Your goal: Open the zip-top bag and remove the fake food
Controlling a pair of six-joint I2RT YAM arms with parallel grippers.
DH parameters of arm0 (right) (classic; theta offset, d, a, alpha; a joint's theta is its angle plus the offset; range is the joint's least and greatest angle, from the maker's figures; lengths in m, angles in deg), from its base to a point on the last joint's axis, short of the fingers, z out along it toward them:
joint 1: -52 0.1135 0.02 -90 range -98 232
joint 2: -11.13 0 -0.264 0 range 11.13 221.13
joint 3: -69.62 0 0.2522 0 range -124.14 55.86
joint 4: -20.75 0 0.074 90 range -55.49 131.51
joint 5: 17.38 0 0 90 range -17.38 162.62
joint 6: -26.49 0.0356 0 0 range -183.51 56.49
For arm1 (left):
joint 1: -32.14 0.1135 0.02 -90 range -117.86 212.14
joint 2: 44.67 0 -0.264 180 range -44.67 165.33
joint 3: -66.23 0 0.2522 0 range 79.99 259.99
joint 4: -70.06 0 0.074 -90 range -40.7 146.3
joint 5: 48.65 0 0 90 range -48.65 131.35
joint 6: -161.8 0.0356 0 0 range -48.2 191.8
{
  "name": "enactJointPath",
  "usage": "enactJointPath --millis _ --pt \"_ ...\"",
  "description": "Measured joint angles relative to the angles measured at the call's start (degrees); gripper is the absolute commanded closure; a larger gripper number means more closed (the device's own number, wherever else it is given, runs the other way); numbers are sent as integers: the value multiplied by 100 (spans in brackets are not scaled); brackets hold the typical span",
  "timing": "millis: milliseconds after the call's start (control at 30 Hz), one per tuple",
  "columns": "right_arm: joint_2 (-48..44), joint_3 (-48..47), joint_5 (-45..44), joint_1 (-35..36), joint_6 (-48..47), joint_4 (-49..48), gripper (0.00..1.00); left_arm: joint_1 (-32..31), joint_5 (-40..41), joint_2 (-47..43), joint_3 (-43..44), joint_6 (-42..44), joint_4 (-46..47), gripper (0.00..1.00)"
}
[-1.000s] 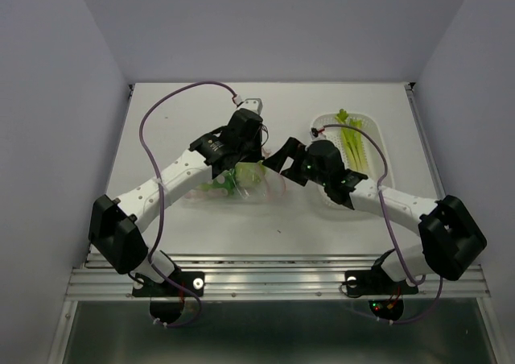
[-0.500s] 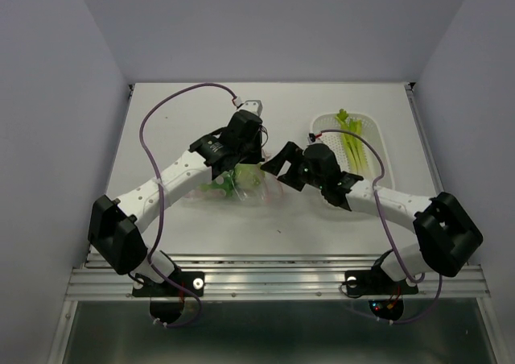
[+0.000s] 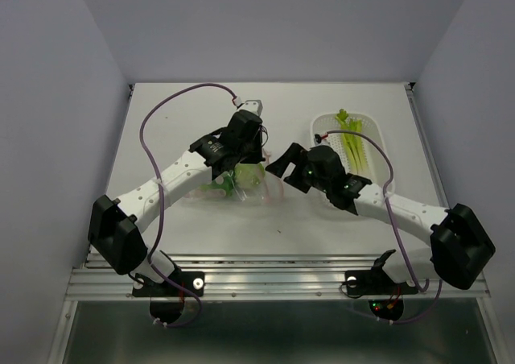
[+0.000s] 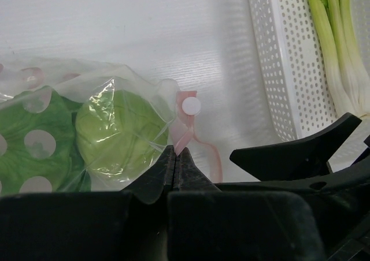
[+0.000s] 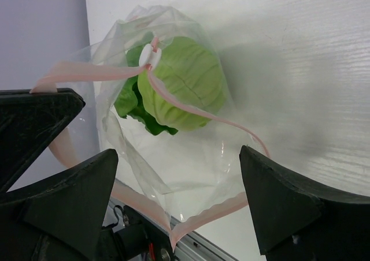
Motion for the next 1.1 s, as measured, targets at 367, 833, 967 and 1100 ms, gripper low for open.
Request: enactJointPath --millis 367,833,967,1100 --pt "496 -197 -31 304 22 57 16 0 -151 -22 -72 0 175 100" --pt "1318 -234 131 343 315 -699 18 0 -398 -92 -216 -11 240 100" --pt "1421 -234 205 343 455 -957 20 0 -450 -151 -269 -44 245 100" --pt "1504 -234 260 343 588 -1244 20 0 -494 -214 -273 -72 256 100"
